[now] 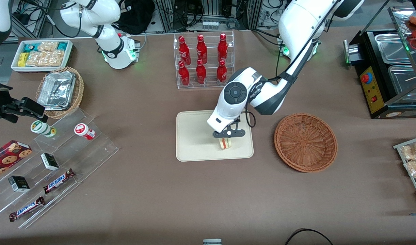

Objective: Place sandwich from basket to tray
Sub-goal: 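Lower the sandwich onto the tray and open the left gripper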

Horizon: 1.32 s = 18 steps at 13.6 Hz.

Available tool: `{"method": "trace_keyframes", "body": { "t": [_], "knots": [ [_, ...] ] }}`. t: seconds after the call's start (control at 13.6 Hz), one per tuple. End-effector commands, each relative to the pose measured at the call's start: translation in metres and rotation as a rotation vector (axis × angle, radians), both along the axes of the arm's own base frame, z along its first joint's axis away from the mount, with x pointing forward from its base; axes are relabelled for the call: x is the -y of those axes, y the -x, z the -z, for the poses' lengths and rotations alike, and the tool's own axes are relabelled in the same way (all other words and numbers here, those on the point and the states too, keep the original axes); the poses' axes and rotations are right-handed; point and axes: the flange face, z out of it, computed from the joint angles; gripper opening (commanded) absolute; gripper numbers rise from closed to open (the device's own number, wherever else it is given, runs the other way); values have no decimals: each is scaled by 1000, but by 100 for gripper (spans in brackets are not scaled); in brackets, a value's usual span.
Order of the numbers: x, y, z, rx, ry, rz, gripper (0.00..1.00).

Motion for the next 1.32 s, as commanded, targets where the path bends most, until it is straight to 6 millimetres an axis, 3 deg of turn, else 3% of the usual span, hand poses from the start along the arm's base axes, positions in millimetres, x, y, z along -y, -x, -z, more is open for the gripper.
{"method": "trace_keyframes", "body": {
  "t": [0.0, 0.66, 0.88, 0.96, 1.03, 1.1, 1.18, 1.25],
  "knots": [
    [18, 3, 14, 23, 22, 13, 9],
    [42, 29, 35, 20, 22, 68, 9],
    [41, 35, 46, 15, 0, 85, 10],
    [40, 36, 49, 12, -5, 87, 20],
    [39, 37, 49, 10, -7, 80, 49],
    [39, 37, 47, 11, -7, 74, 91],
    [40, 36, 40, 18, -3, 69, 100],
    [40, 34, 27, 30, 3, 56, 100]
  ]
}}
